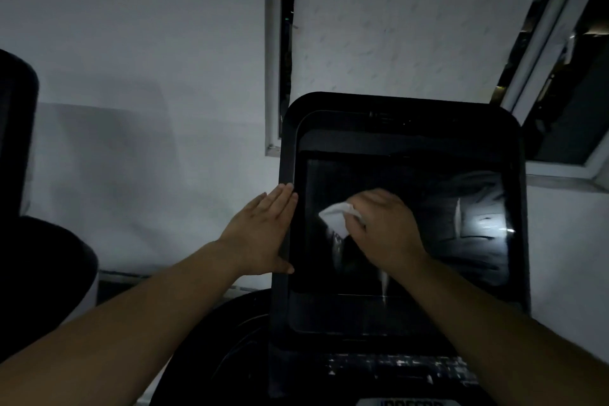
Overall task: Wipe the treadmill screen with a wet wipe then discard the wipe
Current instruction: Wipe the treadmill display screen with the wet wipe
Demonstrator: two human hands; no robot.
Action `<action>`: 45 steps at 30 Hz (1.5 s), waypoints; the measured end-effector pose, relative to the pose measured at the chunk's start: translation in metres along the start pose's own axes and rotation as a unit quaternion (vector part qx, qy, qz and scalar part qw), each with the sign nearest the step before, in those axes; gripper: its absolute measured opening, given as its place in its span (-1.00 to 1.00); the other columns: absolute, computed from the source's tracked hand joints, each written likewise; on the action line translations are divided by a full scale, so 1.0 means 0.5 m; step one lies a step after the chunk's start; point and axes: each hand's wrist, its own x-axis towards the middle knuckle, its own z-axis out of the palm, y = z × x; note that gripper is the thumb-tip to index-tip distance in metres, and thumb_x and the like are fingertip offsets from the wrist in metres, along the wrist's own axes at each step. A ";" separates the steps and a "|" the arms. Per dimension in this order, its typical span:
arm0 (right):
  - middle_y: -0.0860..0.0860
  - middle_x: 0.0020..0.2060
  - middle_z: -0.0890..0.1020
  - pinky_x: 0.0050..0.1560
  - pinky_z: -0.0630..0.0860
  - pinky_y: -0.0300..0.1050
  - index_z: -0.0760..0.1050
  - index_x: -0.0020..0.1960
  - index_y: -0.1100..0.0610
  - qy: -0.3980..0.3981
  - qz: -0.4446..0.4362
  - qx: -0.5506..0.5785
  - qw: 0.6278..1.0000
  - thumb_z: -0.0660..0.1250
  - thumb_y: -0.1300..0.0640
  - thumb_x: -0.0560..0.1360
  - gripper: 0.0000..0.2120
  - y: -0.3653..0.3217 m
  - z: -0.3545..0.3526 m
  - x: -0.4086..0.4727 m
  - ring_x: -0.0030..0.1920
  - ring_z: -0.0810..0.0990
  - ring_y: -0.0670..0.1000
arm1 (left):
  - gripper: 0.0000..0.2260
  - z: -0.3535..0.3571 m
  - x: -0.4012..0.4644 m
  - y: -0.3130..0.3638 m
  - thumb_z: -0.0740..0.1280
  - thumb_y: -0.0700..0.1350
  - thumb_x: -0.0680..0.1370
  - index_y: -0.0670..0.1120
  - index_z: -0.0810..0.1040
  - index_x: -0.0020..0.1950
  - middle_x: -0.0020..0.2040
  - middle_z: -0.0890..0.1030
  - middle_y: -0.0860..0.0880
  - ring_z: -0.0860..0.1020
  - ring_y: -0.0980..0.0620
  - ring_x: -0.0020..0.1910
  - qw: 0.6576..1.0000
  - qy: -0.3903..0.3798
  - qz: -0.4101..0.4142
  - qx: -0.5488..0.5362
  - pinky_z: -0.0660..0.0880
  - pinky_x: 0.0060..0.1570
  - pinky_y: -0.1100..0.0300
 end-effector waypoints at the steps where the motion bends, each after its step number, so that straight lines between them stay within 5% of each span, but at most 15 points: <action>1: 0.06 -0.27 0.63 -0.19 0.52 0.00 0.57 -0.18 0.15 0.024 -0.005 -0.005 1.000 0.33 0.13 0.44 -0.90 0.003 0.000 0.025 -0.21 0.59 0.16 | 0.19 0.004 0.005 -0.002 0.36 0.43 0.42 -0.14 -0.36 0.61 0.62 -0.38 -0.15 -0.33 -0.05 0.61 1.000 0.004 0.001 0.002 -0.29 0.57 0.06; 9: 0.05 -0.14 0.67 -0.05 0.39 -0.01 0.62 -0.08 0.14 0.165 -0.080 -0.065 0.981 0.38 0.18 0.42 -0.91 0.001 0.024 0.212 -0.05 0.59 0.16 | 0.13 0.017 0.020 -0.005 0.37 0.36 0.48 -0.16 -0.35 0.61 0.62 -0.37 -0.17 -0.29 -0.06 0.63 0.999 0.028 -0.009 0.022 -0.23 0.60 0.03; 12: 0.08 -0.14 0.67 -0.10 0.46 -0.01 0.60 -0.15 0.15 0.060 -0.162 -0.114 0.978 0.46 0.24 0.32 -0.88 -0.001 0.101 0.184 -0.06 0.59 0.18 | 0.10 0.023 0.020 -0.010 0.38 0.30 0.50 -0.15 -0.35 0.61 0.63 -0.36 -0.16 -0.27 -0.05 0.63 0.999 0.037 -0.006 0.014 -0.23 0.59 0.05; 16: 0.11 0.22 0.66 0.09 0.58 0.08 0.67 0.03 0.16 -0.068 -0.165 -0.112 0.978 0.27 -0.01 0.48 -0.68 -0.004 0.148 0.100 0.20 0.59 0.16 | 0.07 0.026 0.021 -0.025 0.40 0.26 0.51 -0.16 -0.31 0.63 0.64 -0.31 -0.15 -0.25 -0.03 0.63 0.998 0.058 0.015 0.007 -0.24 0.58 0.07; 22: 0.05 0.20 0.69 0.18 0.54 0.06 0.70 0.09 0.07 -0.045 -0.150 -0.108 0.982 0.08 -0.10 0.67 -0.56 -0.014 0.141 0.112 0.18 0.61 0.12 | 0.14 0.004 0.055 -0.034 0.42 0.32 0.45 -0.15 -0.30 0.63 0.63 -0.34 -0.16 -0.27 -0.04 0.63 0.999 0.052 0.007 0.008 -0.17 0.61 0.00; 27: 0.06 0.36 0.60 0.49 0.33 0.14 0.64 0.25 0.08 -0.097 -0.126 -0.080 0.984 -0.04 -0.24 0.69 -0.41 -0.029 0.139 0.005 0.38 0.50 0.10 | 0.16 0.011 0.057 -0.042 0.41 0.35 0.44 -0.15 -0.32 0.62 0.62 -0.36 -0.15 -0.30 -0.03 0.62 0.998 0.055 0.015 -0.001 -0.14 0.61 -0.02; 34: 0.12 0.47 0.49 0.50 0.30 0.29 0.55 0.39 0.13 -0.085 -0.189 -0.130 0.970 0.20 -0.18 0.67 -0.51 -0.020 0.178 -0.145 0.49 0.44 0.14 | 0.21 0.020 0.059 -0.049 0.40 0.38 0.44 -0.17 -0.41 0.59 0.60 -0.43 -0.16 -0.36 -0.06 0.60 0.998 0.045 0.024 0.033 -0.18 0.61 -0.03; 41: 0.06 0.53 0.41 0.59 0.10 0.25 0.42 0.49 0.05 -0.091 -0.141 -0.192 0.967 0.05 -0.09 0.66 -0.52 0.002 0.133 0.070 0.55 0.32 0.07 | 0.25 0.023 0.061 -0.044 0.40 0.42 0.39 -0.16 -0.40 0.60 0.60 -0.43 -0.15 -0.37 -0.06 0.60 0.999 0.045 0.013 0.027 -0.16 0.61 -0.05; 45: 0.09 0.49 0.47 0.58 0.14 0.27 0.51 0.43 0.08 -0.092 -0.124 -0.184 0.971 -0.02 -0.05 0.64 -0.48 0.016 0.122 0.166 0.52 0.38 0.07 | 0.24 0.021 0.060 -0.043 0.39 0.44 0.39 -0.16 -0.38 0.61 0.61 -0.42 -0.16 -0.34 -0.06 0.61 0.999 0.044 0.013 0.025 -0.15 0.61 -0.06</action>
